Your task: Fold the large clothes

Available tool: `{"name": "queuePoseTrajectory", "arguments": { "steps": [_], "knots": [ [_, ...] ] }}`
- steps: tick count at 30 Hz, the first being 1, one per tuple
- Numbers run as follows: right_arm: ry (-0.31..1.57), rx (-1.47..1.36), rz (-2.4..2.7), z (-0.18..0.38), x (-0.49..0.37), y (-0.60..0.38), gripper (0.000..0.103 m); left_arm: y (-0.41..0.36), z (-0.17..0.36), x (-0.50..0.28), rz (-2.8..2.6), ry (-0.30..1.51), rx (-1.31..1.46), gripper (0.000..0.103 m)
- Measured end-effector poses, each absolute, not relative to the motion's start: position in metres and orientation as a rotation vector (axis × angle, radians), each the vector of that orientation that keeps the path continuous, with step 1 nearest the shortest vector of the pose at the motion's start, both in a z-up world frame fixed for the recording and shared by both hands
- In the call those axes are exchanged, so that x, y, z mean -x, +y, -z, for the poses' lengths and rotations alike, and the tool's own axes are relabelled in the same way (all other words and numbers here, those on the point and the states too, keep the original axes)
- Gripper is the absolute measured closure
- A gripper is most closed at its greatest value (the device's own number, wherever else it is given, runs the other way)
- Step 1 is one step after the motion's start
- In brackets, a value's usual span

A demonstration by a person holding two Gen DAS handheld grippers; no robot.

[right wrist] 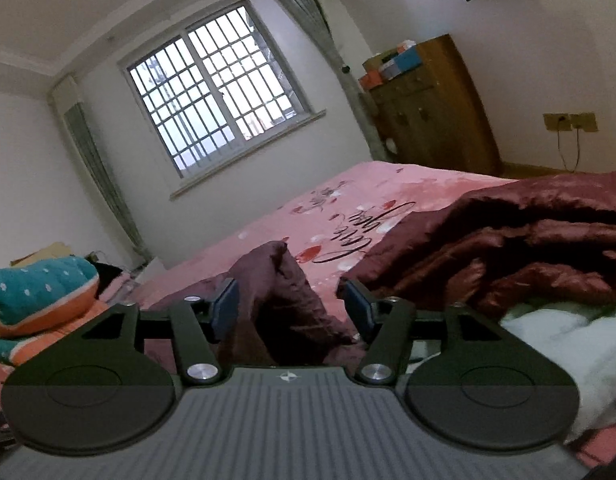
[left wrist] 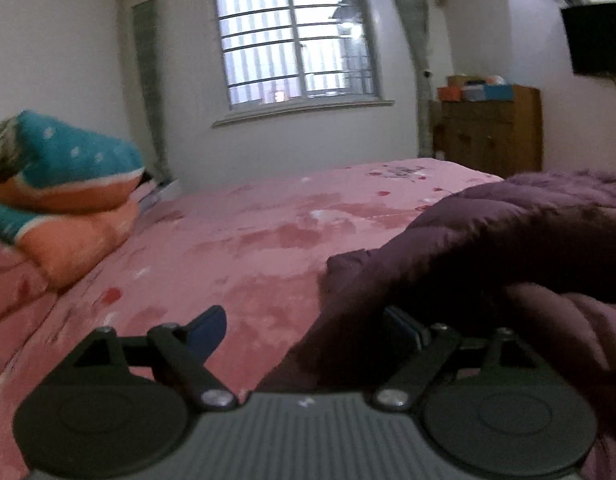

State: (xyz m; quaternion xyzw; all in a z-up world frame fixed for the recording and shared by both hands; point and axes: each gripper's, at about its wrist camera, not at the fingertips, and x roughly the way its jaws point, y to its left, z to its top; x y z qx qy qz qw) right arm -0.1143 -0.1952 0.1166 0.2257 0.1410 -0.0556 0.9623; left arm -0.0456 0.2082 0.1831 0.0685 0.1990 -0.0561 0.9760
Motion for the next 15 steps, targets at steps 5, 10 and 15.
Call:
{"name": "queuePoseTrajectory", "arguments": {
  "steps": [5,10,15],
  "knots": [
    [0.246,-0.327,0.040,-0.122,0.151,-0.156,0.006,0.216,-0.181,0.107,0.061,0.423,-0.077,0.017],
    [0.284,-0.239,-0.221,-0.139,0.172,-0.100,0.002,0.220,-0.183,0.149,-0.031,0.385,-0.027,0.013],
    [0.393,-0.040,-0.498,-0.131,0.198,-0.019,0.001,0.227,-0.183,0.178,-0.140,0.324,0.041,0.009]
  ]
}}
